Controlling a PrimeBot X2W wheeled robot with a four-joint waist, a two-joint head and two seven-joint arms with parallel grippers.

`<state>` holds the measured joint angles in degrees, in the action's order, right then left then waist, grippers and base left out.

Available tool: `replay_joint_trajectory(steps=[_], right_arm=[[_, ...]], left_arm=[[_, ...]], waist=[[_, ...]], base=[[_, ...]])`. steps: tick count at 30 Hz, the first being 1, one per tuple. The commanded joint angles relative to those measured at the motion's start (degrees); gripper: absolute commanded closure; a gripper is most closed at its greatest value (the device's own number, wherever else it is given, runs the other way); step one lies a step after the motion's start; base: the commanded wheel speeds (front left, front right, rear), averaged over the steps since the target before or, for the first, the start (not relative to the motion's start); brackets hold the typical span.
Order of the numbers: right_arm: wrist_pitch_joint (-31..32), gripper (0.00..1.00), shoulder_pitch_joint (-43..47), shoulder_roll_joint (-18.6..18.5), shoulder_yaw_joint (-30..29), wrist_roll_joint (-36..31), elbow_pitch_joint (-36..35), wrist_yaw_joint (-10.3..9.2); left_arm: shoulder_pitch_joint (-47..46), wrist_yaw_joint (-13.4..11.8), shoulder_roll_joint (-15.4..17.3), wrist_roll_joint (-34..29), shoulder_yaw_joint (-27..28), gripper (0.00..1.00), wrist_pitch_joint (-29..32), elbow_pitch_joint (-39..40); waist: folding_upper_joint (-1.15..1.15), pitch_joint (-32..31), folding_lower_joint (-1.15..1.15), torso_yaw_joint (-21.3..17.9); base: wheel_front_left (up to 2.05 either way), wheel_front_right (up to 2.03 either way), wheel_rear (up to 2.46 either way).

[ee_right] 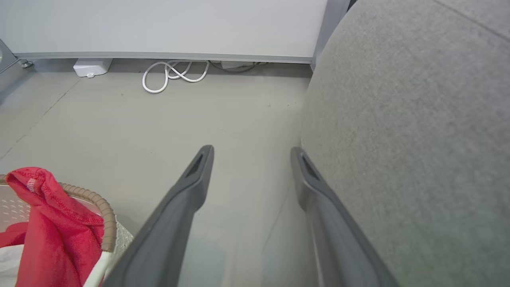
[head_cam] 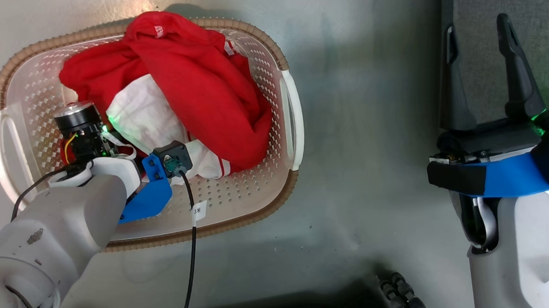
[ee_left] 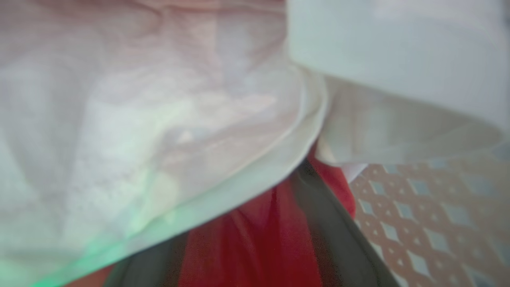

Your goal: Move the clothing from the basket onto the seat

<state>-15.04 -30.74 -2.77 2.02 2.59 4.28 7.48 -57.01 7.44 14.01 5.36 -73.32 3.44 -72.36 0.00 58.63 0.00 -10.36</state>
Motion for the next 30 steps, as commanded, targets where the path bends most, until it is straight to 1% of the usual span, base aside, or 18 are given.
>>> replay_joint_trajectory(steps=[1, 9, 10, 11, 12, 13, 22, 30], right_arm=[[-0.22, 0.0, -1.16, -0.2, -0.16, 0.26, -0.44, 0.03], [-0.22, 0.0, -1.07, -0.21, -0.66, 0.26, -0.73, 0.02], [-0.22, 0.0, -1.22, -0.21, -0.62, 0.27, -0.68, 0.02], [-0.22, 0.0, -1.33, -0.21, -0.54, 0.25, -0.66, 0.02], [-0.22, 0.0, -1.47, -0.21, -0.48, 0.23, -0.65, 0.02], [-0.22, 0.0, -1.58, -0.21, -0.41, 0.23, -0.62, 0.02], [-0.22, 0.0, -2.03, -0.21, -0.22, 0.21, -0.07, 0.02], [-0.22, 0.0, -1.31, -0.2, -0.25, -0.34, 0.79, 0.02]], left_arm=[[-1.03, 0.04, 0.27, -0.37, -0.2, 0.0, 0.16, -0.27], [-1.16, 0.04, -0.23, -0.48, -0.2, 0.0, 1.05, -0.65], [-1.17, 0.04, -0.29, -0.58, -0.2, 0.13, 1.15, -0.7], [-1.23, 0.04, -0.33, -0.6, -0.2, 0.56, 1.36, -0.72], [-1.28, 0.04, -0.37, -0.62, -0.2, 0.92, 1.38, -0.76], [-1.08, 0.04, -0.42, -0.57, -0.2, 1.0, 1.67, -0.8], [0.23, 0.04, -0.79, -0.52, -0.2, 1.0, 1.57, -0.93], [1.07, 0.04, -2.42, 0.63, -0.21, 1.0, -0.37, -0.02]], waist=[[0.0, 0.33, 0.0, -0.21], [0.0, 1.56, 0.0, -0.32], [0.0, 1.64, 0.0, -0.32], [0.0, 1.69, 0.0, -0.3], [0.0, 1.71, 0.0, -0.27], [0.0, 1.69, 0.0, -0.25], [0.0, -0.01, 0.0, 0.08], [0.0, -3.49, 0.0, 1.31]], base=[[0.0, 0.0, 0.0], [0.0, 0.0, 0.0], [0.0, 0.0, 0.0], [0.0, 0.0, 0.0], [0.0, 0.0, 0.0], [0.0, 0.0, 0.0], [0.0, 0.0, 0.0], [0.0, 0.0, 0.0]])
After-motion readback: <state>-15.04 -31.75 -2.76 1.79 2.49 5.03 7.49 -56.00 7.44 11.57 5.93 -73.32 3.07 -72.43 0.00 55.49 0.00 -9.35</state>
